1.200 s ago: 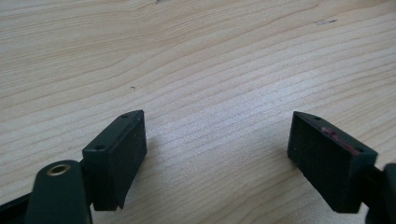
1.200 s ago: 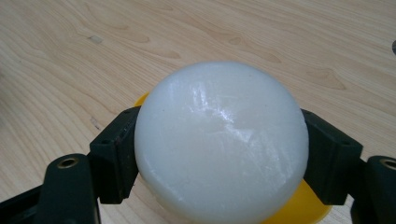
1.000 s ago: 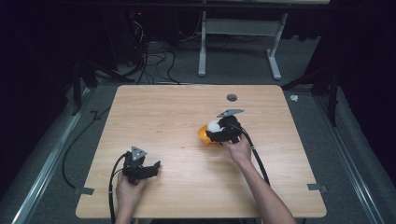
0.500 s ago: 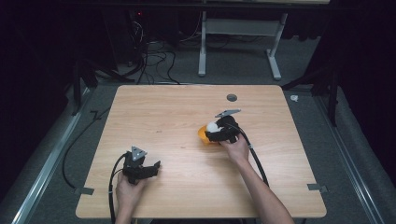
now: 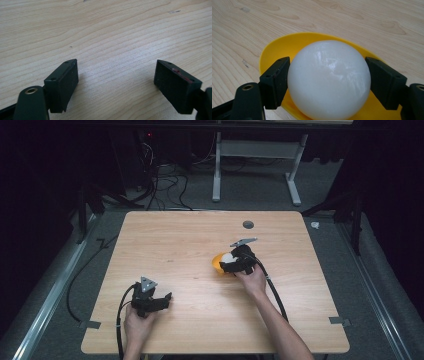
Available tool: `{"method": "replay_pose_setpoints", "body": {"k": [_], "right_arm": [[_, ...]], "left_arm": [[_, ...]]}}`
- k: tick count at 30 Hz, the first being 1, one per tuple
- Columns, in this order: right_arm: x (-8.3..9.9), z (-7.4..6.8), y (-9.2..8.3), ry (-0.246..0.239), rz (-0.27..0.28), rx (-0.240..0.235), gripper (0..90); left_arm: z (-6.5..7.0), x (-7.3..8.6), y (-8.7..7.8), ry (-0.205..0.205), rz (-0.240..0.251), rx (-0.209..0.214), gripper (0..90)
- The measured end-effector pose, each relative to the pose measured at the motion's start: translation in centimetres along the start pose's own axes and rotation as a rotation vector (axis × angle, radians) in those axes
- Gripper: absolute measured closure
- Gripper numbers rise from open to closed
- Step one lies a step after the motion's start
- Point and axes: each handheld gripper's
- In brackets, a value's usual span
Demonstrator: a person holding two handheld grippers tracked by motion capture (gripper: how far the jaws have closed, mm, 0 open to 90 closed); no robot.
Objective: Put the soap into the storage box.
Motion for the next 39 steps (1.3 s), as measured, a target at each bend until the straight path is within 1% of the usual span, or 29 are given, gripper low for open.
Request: {"method": "replay_pose_setpoints", "body": {"k": [1, 2, 3, 4, 5, 6, 10, 20, 30, 39], "right_arm": [[0.0, 0.0, 0.0, 0.000, 0.000, 0.000, 24.3], [-0.1, 0.1, -0.3, 0.002, 0.025, -0.002, 24.5], [-0.1, 0.1, -0.3, 0.002, 0.025, -0.002, 24.5], [-0.2, 0.1, -0.7, 0.006, 0.040, -0.011, 24.7], [-0.2, 0.1, -0.7, 0.006, 0.040, -0.011, 24.7], [-0.2, 0.2, -1.0, 0.007, 0.055, -0.011, 25.3], [-0.3, 0.4, -1.4, 0.011, 0.069, -0.009, 25.9], [-0.4, 0.3, -2.1, 0.003, 0.088, -0.001, 26.0], [-0.4, 0.4, -3.0, 0.000, 0.120, -0.001, 26.2], [-0.3, 0.5, -3.7, -0.002, 0.129, -0.005, 26.3]], "left_arm": [[0.0, 0.0, 0.0, 0.000, 0.000, 0.000, 20.1], [0.0, 0.0, 0.0, 0.000, 0.001, -0.001, 20.1], [0.0, 0.0, 0.0, 0.000, 0.000, 0.000, 20.1], [0.0, 0.0, 0.0, 0.000, 0.000, 0.000, 20.2], [0.0, 0.0, 0.0, 0.000, 0.000, 0.000, 20.1], [0.0, 0.0, 0.0, 0.000, 0.000, 0.000, 20.1], [0.0, 0.0, 0.0, 0.000, 0.000, 0.000, 20.1], [0.0, 0.0, 0.0, 0.001, 0.000, 0.000, 20.1], [0.0, 0.0, 0.0, 0.002, 0.001, -0.001, 20.1], [0.0, 0.0, 0.0, 0.002, 0.000, 0.000, 20.1]]}}
Point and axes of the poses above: each handheld gripper's, and its own axes: y roughly forward along the jaws, x roughly out of its underside, z roughly to its right, and after that the axes turned 7 degrees about -y, right-handed
